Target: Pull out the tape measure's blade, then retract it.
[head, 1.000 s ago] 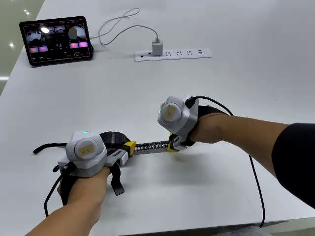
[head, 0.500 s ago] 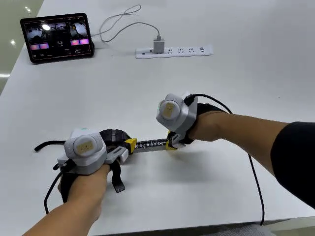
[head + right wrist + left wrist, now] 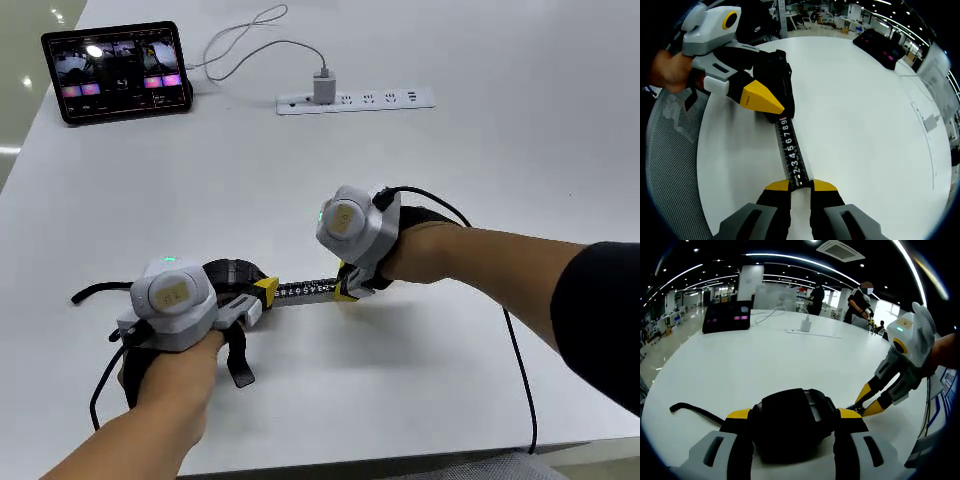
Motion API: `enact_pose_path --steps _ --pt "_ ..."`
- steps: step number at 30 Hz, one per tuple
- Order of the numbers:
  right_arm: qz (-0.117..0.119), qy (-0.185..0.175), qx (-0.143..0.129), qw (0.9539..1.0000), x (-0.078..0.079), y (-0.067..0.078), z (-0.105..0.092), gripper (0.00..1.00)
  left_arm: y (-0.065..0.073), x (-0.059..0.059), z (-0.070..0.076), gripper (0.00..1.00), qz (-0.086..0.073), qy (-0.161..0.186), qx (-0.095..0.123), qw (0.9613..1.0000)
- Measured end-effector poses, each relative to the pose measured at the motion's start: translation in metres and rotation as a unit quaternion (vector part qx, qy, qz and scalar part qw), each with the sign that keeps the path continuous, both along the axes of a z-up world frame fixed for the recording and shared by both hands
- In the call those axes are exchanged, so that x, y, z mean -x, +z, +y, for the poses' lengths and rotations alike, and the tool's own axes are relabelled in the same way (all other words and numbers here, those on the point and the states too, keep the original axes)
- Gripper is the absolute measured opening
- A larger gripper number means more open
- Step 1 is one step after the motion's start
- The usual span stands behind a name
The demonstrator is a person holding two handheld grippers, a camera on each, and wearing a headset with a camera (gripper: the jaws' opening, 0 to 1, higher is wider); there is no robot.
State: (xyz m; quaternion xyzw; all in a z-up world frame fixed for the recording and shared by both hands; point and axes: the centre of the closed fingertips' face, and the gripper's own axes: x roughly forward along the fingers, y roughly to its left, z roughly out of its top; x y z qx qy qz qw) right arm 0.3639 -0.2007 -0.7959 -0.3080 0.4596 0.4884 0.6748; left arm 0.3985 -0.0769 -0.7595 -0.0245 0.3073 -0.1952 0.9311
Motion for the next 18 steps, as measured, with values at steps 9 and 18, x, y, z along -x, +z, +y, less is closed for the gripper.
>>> enact_pose_path --steps 9,18 --pt "0.005 -0.002 -0.009 0.9999 -0.0001 0.0004 0.0029 0.10 0.0007 0.0002 0.0002 0.60 0.002 0.001 0.005 1.0000" --pt "0.004 0.003 -0.013 0.9999 -0.0005 0.0006 0.0062 0.10 0.0007 0.0001 -0.0002 0.60 0.003 0.000 0.005 1.0000"
